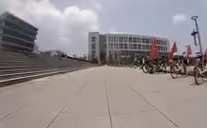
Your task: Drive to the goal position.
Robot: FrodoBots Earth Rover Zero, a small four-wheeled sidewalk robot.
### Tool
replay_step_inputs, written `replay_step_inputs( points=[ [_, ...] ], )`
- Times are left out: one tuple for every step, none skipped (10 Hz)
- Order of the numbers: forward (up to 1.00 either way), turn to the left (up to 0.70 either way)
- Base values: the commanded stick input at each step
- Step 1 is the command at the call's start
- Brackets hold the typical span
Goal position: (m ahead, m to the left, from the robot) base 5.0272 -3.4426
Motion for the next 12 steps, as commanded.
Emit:
replay_step_inputs(
  points=[
    [1.0,-0.24],
    [1.0,-0.08],
    [1.0,-0.07],
    [1.0,-0.25],
    [1.0,-0.09],
    [1.0,-0.11],
    [1.0,-0.23],
    [1.0,-0.18],
    [1.0,-0.25],
    [1.0,-0.12],
    [1.0,0.0],
    [1.0,0.0]
  ],
)
